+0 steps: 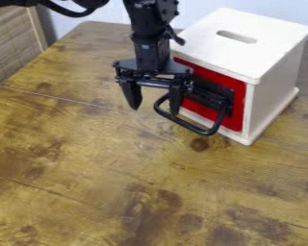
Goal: Close the drawer
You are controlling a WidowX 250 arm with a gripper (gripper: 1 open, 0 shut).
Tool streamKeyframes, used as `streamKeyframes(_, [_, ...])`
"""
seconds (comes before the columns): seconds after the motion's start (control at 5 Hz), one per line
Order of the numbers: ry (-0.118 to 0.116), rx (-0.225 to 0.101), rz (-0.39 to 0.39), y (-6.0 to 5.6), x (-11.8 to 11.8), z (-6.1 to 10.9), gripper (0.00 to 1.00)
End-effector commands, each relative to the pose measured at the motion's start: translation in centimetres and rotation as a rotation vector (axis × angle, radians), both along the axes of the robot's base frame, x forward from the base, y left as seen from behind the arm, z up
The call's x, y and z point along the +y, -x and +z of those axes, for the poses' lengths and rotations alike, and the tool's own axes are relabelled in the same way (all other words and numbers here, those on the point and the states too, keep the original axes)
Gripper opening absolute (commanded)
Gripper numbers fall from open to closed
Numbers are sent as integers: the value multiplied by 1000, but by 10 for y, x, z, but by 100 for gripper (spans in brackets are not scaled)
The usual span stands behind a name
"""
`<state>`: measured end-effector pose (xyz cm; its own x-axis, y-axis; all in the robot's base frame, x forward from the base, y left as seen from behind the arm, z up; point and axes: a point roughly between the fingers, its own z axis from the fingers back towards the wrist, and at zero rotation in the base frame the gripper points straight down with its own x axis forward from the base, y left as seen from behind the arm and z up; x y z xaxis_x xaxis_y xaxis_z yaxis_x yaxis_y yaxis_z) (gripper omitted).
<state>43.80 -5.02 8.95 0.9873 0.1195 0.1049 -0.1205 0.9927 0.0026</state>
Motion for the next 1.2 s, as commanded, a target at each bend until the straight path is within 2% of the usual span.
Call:
streamKeyframes(0.0, [5, -71, 60, -10, 16, 30, 100])
streamKeyframes(0.2, [8, -71, 2, -12, 9, 32, 100])
streamKeyframes(0.4, [9, -69, -58, -12, 1, 34, 0])
streamKeyframes(0.6, [11, -72, -189, -7, -9, 24, 100])
streamKeyframes(0.8, [8, -66, -322, -1, -21, 9, 100])
streamKeyframes(1.0, [2, -43, -237, -3, -22, 25, 100])
